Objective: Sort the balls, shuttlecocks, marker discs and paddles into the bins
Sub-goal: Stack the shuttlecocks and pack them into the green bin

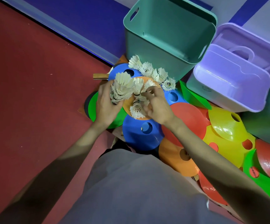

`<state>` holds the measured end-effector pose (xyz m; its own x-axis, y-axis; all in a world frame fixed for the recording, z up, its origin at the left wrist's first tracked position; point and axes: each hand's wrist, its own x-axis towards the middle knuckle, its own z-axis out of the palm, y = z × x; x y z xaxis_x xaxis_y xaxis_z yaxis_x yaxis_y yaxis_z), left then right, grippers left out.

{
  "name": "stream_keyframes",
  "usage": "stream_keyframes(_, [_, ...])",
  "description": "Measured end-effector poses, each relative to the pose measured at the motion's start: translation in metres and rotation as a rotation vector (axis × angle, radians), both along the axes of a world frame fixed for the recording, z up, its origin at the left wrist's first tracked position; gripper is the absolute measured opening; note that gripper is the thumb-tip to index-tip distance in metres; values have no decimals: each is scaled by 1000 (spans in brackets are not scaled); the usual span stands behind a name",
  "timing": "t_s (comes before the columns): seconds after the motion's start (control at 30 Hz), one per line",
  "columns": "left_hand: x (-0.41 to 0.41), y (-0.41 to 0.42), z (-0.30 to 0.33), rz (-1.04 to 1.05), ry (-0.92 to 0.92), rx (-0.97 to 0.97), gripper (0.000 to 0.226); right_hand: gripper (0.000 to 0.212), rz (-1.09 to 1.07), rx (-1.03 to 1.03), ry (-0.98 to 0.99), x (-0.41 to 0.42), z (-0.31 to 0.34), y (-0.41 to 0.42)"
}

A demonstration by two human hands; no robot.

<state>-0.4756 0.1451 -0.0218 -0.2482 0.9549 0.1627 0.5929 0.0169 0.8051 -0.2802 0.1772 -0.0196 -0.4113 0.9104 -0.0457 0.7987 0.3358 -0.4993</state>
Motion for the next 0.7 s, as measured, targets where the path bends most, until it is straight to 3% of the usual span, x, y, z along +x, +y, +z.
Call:
stream_keyframes(0.1, [0,-1,0,-14,-23,-34,62,33,102,125,-219,-5,-10,-1])
stream_keyframes(0.2, [-2,1,1,-25,-20,-23,61,11,82,185,-243,-13,-17,0])
stream_keyframes(0.27, [-3,4,2,-25,-13,-22,61,9,65,127,-198,-14,-21,4])
stream_keyframes(0.4, [-5,8,0,-49,21,-8,63,10,14,121,12,-1,-17,7])
stream_keyframes(0.7, [6,13,-2,-150,64,-26,61,14,-497,76,723,20,38,9])
